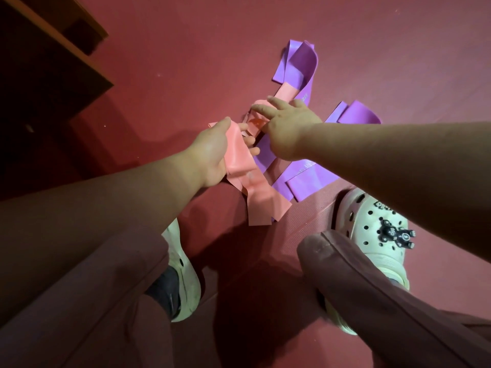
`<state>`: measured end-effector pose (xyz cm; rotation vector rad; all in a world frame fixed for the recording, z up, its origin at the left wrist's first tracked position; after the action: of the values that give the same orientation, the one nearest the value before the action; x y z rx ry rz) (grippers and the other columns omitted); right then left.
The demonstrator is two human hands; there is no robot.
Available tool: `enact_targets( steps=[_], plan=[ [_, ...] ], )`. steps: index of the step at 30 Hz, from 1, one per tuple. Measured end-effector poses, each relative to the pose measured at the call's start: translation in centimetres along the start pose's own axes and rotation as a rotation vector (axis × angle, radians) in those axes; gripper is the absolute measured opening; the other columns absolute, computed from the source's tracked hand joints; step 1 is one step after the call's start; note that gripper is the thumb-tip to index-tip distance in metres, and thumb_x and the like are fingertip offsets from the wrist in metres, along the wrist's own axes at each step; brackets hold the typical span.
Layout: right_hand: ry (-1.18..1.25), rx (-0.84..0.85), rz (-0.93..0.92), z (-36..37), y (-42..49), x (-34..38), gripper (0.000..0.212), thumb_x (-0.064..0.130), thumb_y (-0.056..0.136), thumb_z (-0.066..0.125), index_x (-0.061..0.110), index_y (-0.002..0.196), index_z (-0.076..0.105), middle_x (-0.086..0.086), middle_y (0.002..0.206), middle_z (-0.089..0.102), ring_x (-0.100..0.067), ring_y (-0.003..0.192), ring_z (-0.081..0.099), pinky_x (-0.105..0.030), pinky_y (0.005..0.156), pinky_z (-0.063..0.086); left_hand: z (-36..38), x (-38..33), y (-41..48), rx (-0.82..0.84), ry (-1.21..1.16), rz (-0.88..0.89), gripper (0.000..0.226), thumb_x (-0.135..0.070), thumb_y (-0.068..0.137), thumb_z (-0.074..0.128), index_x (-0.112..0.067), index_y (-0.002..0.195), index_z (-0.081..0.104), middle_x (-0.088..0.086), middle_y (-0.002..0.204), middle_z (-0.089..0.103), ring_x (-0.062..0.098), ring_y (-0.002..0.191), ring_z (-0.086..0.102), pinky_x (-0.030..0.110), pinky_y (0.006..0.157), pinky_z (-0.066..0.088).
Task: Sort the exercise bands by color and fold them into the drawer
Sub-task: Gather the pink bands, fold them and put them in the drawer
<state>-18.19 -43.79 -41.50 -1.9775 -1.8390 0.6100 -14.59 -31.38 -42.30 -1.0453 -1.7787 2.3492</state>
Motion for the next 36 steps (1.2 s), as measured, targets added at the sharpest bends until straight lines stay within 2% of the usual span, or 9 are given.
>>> enact_targets(
  steps=[4,7,10,17,26,29,32,34,36],
  plan=[
    [-0.001,0.015,-0.031,0.1,0.3,0.3,0.068,0.013,0.089,0.046,0.020,0.153,0.025,0.008,0.163,-0.011,-0.022,0.150,-0.003,-0.050,0.116,0.019,0.1,0.1,-0.2,-0.016,-0.013,0.003,0.048,-0.045,0.104,0.028,-0.016,0.112,0.066,0.001,0.071,0.067,0.022,0.067,0.070,0.046,0.094,0.049],
    [0.025,-0.015,-0.041,-0.6,0.7,0.6,0.064,0.016,0.090,0.046,0.018,0.151,0.028,0.006,0.163,-0.001,-0.021,0.150,0.001,-0.050,0.114,0.021,0.5,0.2,-0.2,-0.022,-0.030,-0.002,0.047,-0.044,0.105,0.029,-0.015,0.103,0.065,0.006,0.079,0.066,0.024,0.067,0.069,0.038,0.082,0.054],
    [0.047,-0.035,-0.044,-0.9,1.2,0.7,0.060,0.020,0.091,0.046,0.019,0.149,0.030,0.005,0.162,0.009,-0.021,0.150,0.005,-0.050,0.113,0.025,0.7,0.1,-0.1,-0.023,-0.037,-0.001,0.047,-0.044,0.105,0.029,-0.014,0.106,0.064,0.008,0.083,0.066,0.026,0.073,0.068,0.038,0.082,0.055],
    [0.033,0.053,-0.049,-0.3,1.7,0.2,0.065,0.020,0.092,0.048,0.019,0.152,0.023,0.006,0.163,0.007,-0.018,0.150,0.003,-0.048,0.113,0.027,0.6,0.2,-0.3,-0.043,-0.005,-0.014,0.045,-0.044,0.104,0.031,-0.014,0.106,0.064,0.007,0.081,0.067,0.025,0.071,0.069,0.038,0.078,0.055],
    [0.323,-0.032,0.061,-1.0,1.6,-0.9,0.062,0.017,0.091,0.046,0.014,0.150,0.027,0.001,0.159,0.021,-0.018,0.148,0.016,-0.045,0.111,0.026,0.4,0.2,-0.2,-0.029,-0.008,-0.025,0.049,-0.045,0.104,0.029,-0.014,0.124,0.062,0.007,0.089,0.067,0.024,0.075,0.069,0.041,0.084,0.054],
    [0.260,0.018,0.029,-0.7,1.5,-0.7,0.069,0.012,0.091,0.045,0.023,0.154,0.019,0.007,0.163,0.000,-0.017,0.150,0.006,-0.046,0.114,0.024,0.3,0.2,-0.2,-0.032,-0.009,-0.028,0.050,-0.045,0.104,0.029,-0.014,0.124,0.062,0.006,0.090,0.067,0.024,0.075,0.069,0.041,0.084,0.054],
    [0.032,0.072,-0.081,-0.2,1.5,0.2,0.073,0.011,0.091,0.045,0.023,0.155,0.012,0.009,0.162,-0.016,-0.018,0.151,-0.002,-0.047,0.116,0.021,0.3,0.3,-0.3,-0.052,-0.018,-0.032,0.047,-0.045,0.104,0.031,-0.014,0.118,0.064,0.006,0.087,0.068,0.024,0.072,0.069,0.043,0.085,0.054],
    [-0.017,0.073,-0.097,-0.1,1.3,0.4,0.075,0.011,0.091,0.046,0.021,0.156,0.009,0.008,0.163,-0.013,-0.018,0.151,-0.002,-0.047,0.117,0.019,0.2,0.4,-0.3,-0.056,-0.011,-0.035,0.045,-0.045,0.104,0.031,-0.016,0.107,0.066,0.006,0.087,0.069,0.024,0.072,0.069,0.043,0.086,0.054],
    [0.028,0.007,-0.093,-0.5,1.0,0.4,0.072,0.011,0.089,0.049,0.015,0.154,0.018,0.003,0.163,0.005,-0.019,0.149,0.009,-0.044,0.116,0.021,0.0,0.5,-0.3,-0.062,-0.016,-0.037,0.044,-0.045,0.104,0.031,-0.017,0.100,0.065,0.006,0.085,0.068,0.023,0.071,0.069,0.041,0.085,0.054]
  ],
)
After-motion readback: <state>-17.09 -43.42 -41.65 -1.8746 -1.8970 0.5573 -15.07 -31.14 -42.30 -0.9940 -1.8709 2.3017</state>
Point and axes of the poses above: each hand's wrist, its own y-axis towards the middle knuckle, its own z-axis out of the palm, x = y × z, the point moved 7 cm from there along y, towards the middle knuckle
